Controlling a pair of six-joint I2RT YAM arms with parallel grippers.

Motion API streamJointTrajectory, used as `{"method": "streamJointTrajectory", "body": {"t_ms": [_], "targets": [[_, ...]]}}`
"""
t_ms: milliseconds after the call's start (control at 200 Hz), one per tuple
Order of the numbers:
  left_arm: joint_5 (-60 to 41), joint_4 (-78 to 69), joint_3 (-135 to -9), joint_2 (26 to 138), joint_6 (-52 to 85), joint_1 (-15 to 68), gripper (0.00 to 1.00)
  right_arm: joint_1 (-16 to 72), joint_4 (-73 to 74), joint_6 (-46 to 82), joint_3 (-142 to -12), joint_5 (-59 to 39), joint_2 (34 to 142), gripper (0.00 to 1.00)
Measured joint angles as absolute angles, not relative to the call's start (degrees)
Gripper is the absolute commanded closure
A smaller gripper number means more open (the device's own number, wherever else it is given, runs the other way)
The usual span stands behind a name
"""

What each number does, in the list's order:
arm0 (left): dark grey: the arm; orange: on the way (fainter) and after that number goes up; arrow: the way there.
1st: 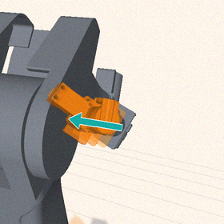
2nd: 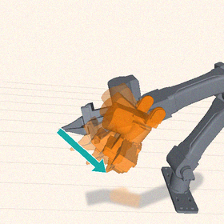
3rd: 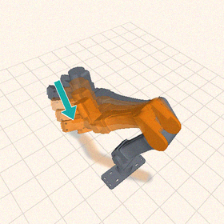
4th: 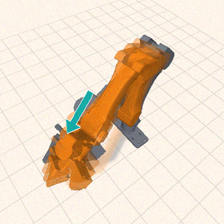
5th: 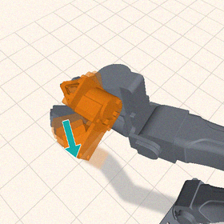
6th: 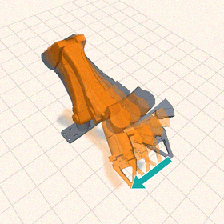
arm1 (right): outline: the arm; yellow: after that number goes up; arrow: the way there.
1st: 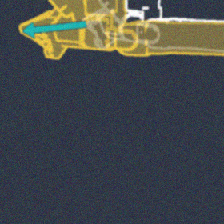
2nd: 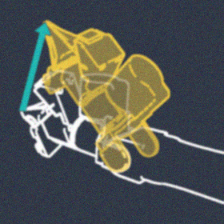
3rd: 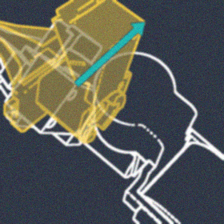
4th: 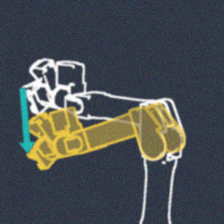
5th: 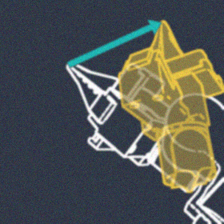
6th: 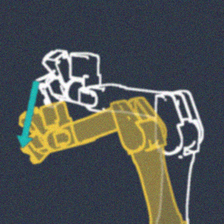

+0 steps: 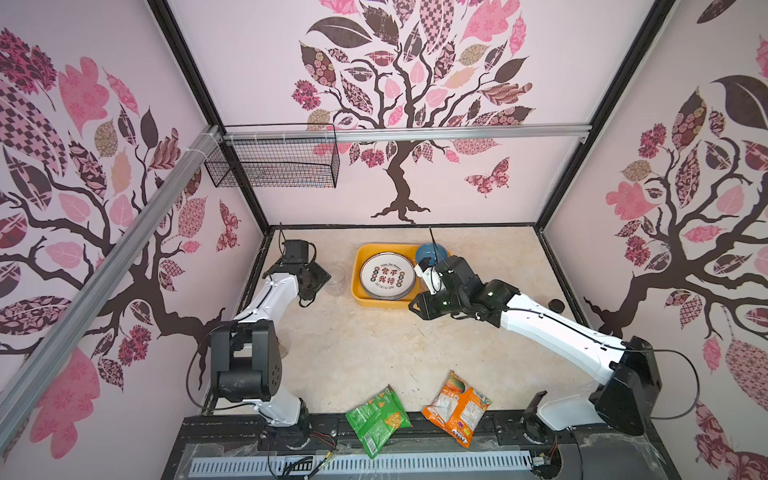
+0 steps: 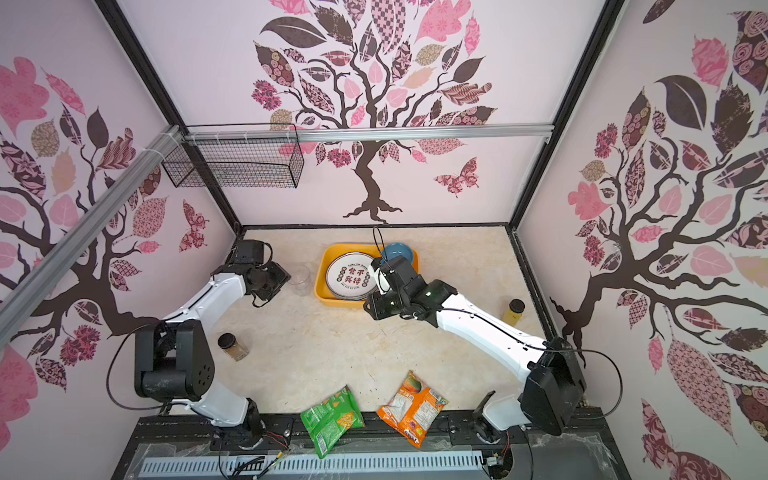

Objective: Place the mixed dishes into the plastic bin
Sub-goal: 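Move the left gripper to the third clear cup while the right draws back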

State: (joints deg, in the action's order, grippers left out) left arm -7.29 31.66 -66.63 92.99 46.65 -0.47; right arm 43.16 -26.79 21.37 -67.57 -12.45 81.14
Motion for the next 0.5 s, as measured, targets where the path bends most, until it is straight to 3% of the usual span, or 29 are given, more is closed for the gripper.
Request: {"method": "streamJointTrajectory", "body": {"t_ms": [500], "targets": [[-8.3, 30.4, -69.3, 100.2, 46.5, -0.5, 0.66, 43.2, -26.7, 21.4, -66.9, -12.7, 81.1, 0.65]]}}
